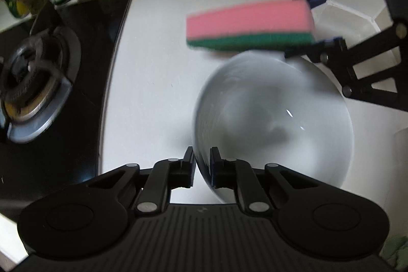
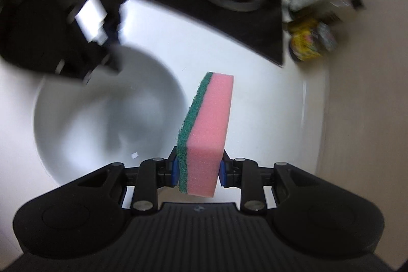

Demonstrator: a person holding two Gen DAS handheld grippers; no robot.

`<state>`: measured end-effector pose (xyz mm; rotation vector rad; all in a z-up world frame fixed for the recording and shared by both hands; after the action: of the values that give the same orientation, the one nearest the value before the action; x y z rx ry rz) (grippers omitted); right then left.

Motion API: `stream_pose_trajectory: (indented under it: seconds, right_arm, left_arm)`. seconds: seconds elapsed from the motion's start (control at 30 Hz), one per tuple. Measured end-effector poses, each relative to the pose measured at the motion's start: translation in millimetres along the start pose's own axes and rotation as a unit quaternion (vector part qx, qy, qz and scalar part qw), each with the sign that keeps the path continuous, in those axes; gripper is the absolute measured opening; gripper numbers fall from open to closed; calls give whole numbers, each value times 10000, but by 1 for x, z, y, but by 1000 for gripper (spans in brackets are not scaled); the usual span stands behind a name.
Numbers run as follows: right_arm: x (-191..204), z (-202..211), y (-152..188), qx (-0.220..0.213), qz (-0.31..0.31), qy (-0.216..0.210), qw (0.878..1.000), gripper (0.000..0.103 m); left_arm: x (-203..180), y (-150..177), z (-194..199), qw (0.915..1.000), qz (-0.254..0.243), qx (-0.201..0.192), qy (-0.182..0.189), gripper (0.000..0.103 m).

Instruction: Clean bowl

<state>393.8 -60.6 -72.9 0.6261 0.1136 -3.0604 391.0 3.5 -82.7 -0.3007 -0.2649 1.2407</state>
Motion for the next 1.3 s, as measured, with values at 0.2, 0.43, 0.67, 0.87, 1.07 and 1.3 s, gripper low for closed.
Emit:
stream_pose_trajectory:
  seconds: [0.2, 0.43, 0.67, 0.87, 1.07, 1.3]
  right_arm:
    - [10, 7, 26, 122, -876, -196, 9959, 25]
    - [58, 30, 82, 325, -3021, -83, 9527, 24]
    - [70, 61, 111, 108, -4036, 34, 9149, 24]
    - [13, 60, 63, -448, -2575, 593, 9634, 25]
    - [-8, 16, -3, -452, -395, 322, 9977, 25]
    - [4, -3, -26, -238, 648, 246, 9973, 25]
  left_arm:
    - [7, -22, -8, 9989, -443, -161, 44, 18]
    - [3, -54, -21, 9937, -1058, -329, 138, 27]
    - [-4, -68, -20, 9855, -1690, -23, 160, 16]
    - [17, -33, 7, 9961, -868, 135, 31, 14]
    - [16, -8, 1, 9993, 248, 292, -7, 12]
    - [33, -11, -9, 9989, 370, 27, 287, 8]
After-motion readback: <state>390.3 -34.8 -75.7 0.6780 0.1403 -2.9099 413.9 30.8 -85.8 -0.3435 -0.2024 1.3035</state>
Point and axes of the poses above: each gripper's, at about its wrist camera, not at the fingertips, and z roughly against the way its jaws point, x to its left, y to its underside, the point moved 3 cm from there along -z, roughly the way its jaws point, and after that the axes turned 11 degrees about -z, right-handed, at the moved point
